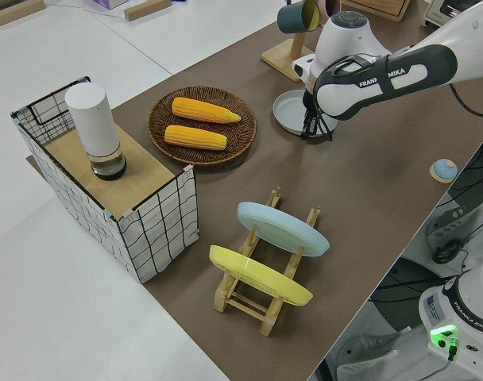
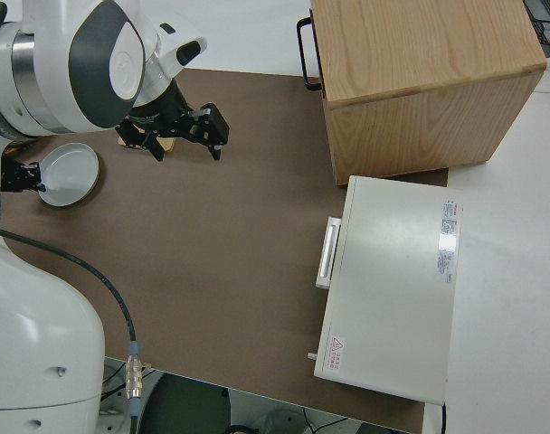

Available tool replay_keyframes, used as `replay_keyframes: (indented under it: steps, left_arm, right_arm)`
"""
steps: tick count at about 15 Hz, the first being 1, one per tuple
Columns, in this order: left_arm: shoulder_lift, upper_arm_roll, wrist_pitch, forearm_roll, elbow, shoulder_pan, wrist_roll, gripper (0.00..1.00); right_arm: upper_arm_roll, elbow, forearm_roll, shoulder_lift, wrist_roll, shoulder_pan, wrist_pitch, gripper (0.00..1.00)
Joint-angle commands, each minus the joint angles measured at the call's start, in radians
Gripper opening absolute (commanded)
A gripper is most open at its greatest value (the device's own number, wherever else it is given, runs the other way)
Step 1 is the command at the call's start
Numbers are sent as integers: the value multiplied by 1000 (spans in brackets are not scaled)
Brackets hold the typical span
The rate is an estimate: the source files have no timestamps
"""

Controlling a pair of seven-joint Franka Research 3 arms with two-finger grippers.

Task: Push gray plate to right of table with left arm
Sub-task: 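Push the gray plate with the left gripper across the table toward the toaster oven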

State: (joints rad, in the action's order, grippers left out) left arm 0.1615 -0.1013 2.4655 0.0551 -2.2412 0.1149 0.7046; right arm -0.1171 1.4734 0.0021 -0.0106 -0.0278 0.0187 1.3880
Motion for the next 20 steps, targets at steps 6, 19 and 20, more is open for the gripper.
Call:
replay_keyframes:
  steps: [6, 19, 20]
  left_arm:
    - [10, 2, 9, -6, -21, 159, 220, 0]
    - [121, 2, -2, -75, 126, 423, 627, 0]
    - [133, 2, -2, -89, 138, 440, 657, 0]
  right_arm:
    - [-15, -4, 10, -6, 0, -20, -12, 983]
    - [-15, -4, 10, -6, 0, -20, -12, 983]
    - [-13, -4, 10, -6, -1, -20, -12, 983]
